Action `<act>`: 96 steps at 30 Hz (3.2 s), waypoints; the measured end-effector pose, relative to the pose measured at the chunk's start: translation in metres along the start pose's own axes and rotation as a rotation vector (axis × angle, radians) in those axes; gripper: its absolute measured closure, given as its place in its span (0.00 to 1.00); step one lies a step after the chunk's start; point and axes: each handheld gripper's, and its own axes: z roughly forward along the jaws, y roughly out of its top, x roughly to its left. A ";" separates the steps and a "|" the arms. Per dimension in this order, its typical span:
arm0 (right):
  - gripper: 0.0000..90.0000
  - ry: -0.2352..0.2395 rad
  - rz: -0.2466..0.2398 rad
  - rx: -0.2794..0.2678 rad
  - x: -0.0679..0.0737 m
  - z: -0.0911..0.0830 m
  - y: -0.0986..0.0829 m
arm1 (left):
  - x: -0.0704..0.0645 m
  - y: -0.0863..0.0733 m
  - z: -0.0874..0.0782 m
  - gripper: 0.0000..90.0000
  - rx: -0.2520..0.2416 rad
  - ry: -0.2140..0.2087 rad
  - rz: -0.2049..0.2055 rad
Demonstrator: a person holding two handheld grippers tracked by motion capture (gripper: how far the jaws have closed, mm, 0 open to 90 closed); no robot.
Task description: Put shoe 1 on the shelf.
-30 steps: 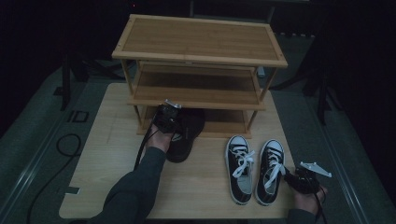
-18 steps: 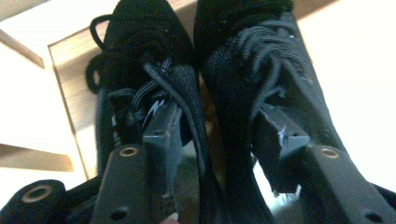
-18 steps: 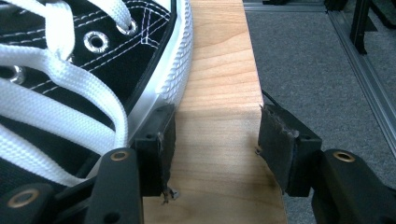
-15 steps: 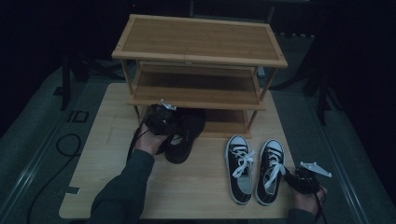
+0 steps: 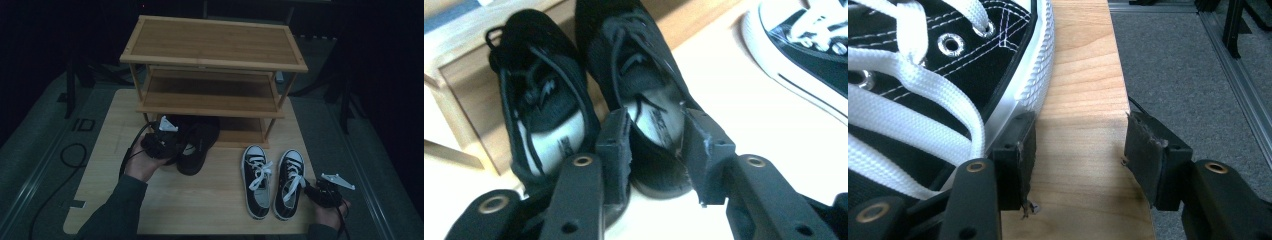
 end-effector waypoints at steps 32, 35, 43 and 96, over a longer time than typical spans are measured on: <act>0.51 -0.001 0.002 0.000 0.000 0.000 0.000 | -0.008 -0.057 0.028 1.00 0.085 -0.045 0.048; 0.51 -0.001 0.001 0.000 0.000 0.000 0.000 | -0.008 -0.059 0.033 1.00 0.097 -0.044 0.058; 0.51 -0.001 0.001 -0.001 0.000 0.000 0.000 | -0.009 -0.067 0.048 1.00 0.140 -0.052 0.063; 0.51 -0.002 -0.004 -0.002 0.000 0.000 0.000 | -0.019 -0.027 0.102 1.00 0.201 0.038 0.038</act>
